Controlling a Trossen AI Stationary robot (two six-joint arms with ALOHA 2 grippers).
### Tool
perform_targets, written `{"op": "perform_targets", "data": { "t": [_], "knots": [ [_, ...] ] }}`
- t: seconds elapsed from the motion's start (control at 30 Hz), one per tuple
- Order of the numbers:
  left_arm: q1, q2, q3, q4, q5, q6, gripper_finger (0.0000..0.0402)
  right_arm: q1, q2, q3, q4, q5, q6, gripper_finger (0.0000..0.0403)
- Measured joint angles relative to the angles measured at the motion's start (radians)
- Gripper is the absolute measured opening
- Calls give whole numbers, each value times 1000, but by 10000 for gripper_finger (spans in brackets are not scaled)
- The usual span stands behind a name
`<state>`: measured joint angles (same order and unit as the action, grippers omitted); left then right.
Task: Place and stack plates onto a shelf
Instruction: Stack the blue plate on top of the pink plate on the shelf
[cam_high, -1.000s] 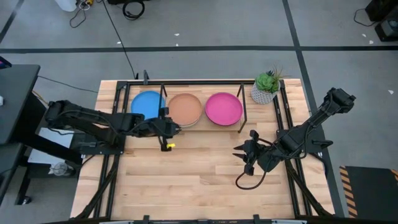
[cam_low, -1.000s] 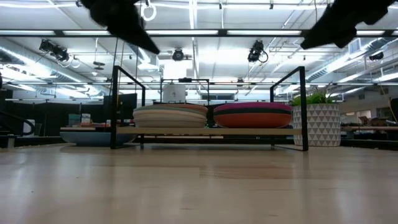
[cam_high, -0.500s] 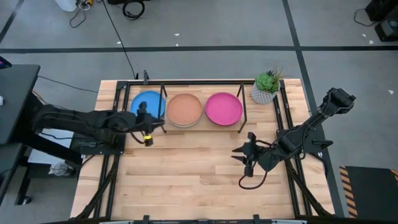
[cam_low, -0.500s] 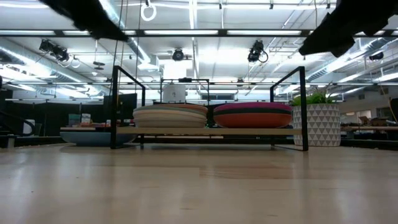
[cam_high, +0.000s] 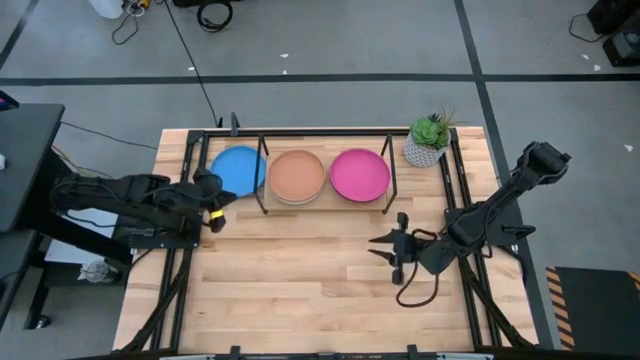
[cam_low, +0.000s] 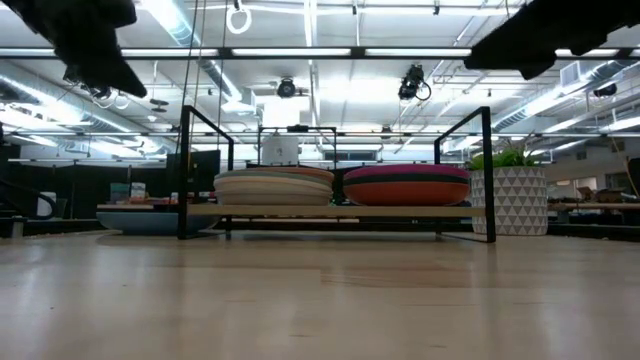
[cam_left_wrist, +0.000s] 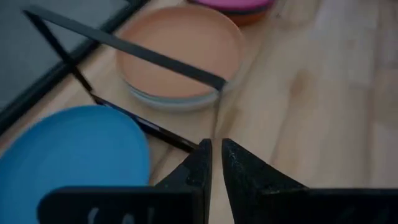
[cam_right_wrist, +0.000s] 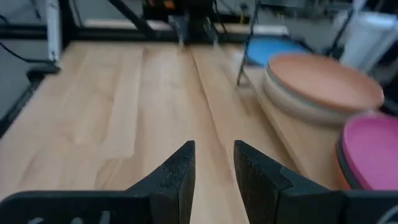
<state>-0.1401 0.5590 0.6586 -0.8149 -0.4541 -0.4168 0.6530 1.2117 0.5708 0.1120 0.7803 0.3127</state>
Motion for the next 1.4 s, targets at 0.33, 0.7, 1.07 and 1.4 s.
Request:
{"op": "perform_targets", "data": {
  "t": [0.33, 0.7, 1.07, 1.4],
  "knots": [
    [41, 193, 0, -113, -38, -158, 54, -6, 15, -153, 408, -92, -219, 117],
    [134, 404, 0, -102, -16, -101, 55, -6, 15, -223, 497, -116, -236, 117],
    [259, 410, 0, -153, 7, -358, 55, -6, 15, -222, 501, -150, -276, 117],
    [322, 550, 0, -110, 41, -357, 55, -6, 15, -222, 500, -155, -346, 117]
  ]
}}
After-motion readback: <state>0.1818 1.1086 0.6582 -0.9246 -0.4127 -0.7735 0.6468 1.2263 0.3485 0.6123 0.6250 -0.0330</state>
